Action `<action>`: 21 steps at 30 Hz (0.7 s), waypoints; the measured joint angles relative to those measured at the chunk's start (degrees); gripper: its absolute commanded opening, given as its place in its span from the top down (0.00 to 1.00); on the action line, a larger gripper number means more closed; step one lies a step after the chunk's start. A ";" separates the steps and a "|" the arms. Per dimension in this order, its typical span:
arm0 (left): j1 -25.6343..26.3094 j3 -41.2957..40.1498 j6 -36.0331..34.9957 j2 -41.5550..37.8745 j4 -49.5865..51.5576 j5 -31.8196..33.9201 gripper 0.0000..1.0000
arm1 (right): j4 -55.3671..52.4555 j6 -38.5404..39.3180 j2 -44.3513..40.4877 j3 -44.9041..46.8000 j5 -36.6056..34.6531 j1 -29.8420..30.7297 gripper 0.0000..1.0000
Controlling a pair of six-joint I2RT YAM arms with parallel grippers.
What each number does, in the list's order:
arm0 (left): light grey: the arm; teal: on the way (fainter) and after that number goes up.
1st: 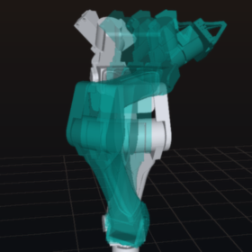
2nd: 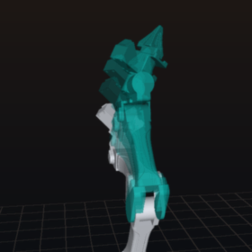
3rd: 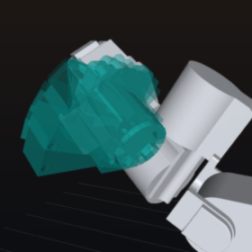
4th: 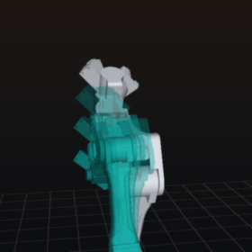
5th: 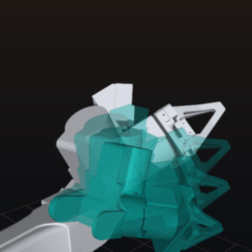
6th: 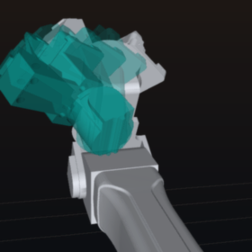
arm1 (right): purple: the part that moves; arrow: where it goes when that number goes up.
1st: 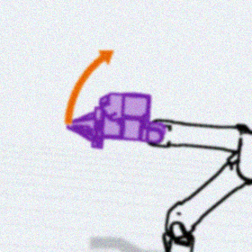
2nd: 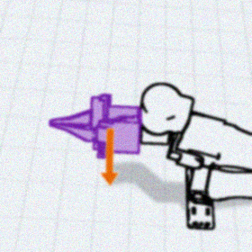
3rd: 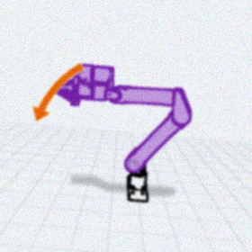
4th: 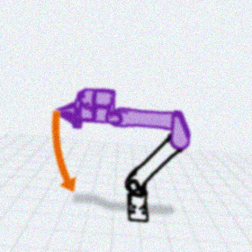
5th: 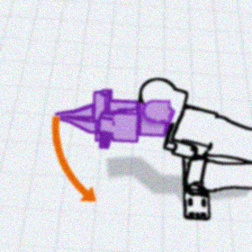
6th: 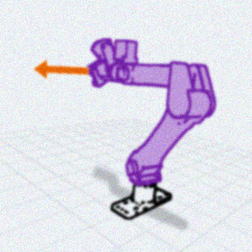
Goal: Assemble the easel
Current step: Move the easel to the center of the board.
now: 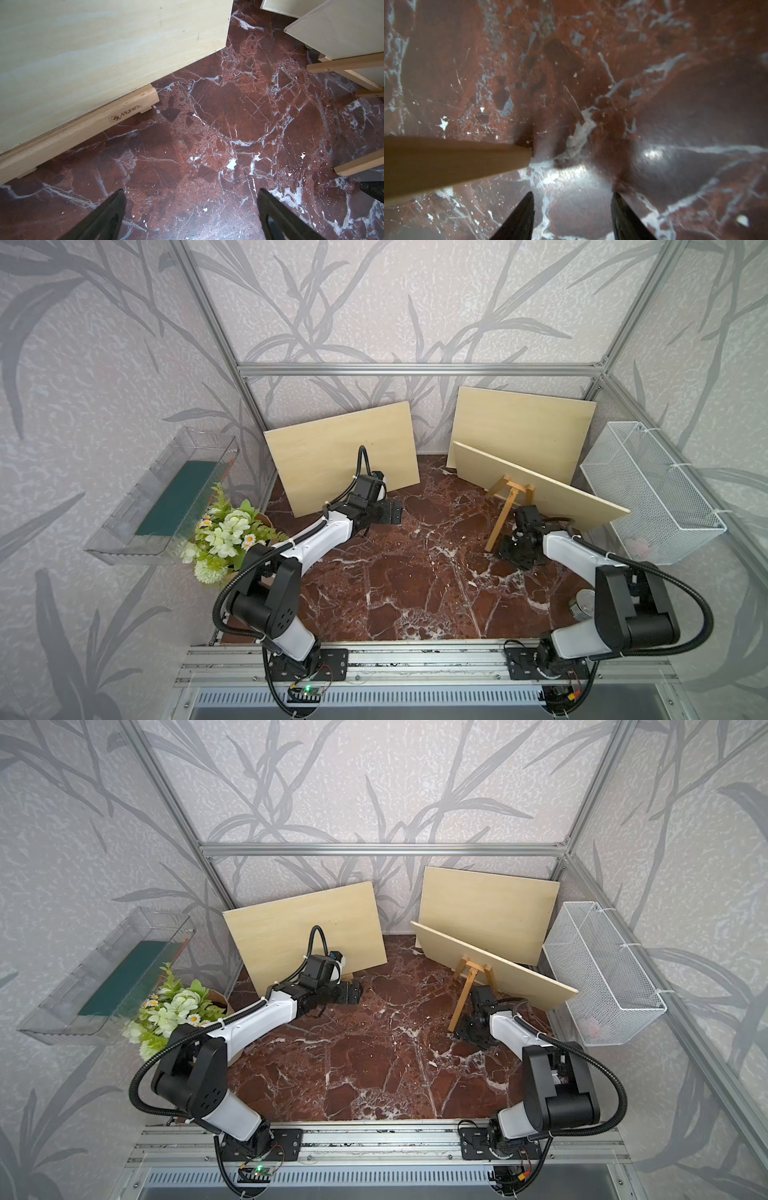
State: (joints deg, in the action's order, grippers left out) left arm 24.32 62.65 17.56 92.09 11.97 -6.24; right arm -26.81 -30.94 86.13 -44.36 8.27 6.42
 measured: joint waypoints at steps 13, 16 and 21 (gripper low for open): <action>0.00 -1.40 0.02 0.00 -0.50 -0.07 0.01 | 6.45 0.31 5.53 -3.04 5.60 0.98 0.42; 0.00 -1.40 0.00 0.00 -0.44 -0.04 0.01 | 7.56 -0.68 7.41 -4.72 6.05 1.97 0.42; 0.00 -1.40 0.00 -0.02 -0.35 0.00 0.01 | 9.53 -1.92 11.13 -8.17 7.10 6.10 0.42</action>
State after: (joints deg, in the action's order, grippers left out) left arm 24.32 61.25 17.56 92.07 11.62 -6.24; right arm -17.28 -32.86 97.25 -52.53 15.38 12.51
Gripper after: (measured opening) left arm 0.992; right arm 0.576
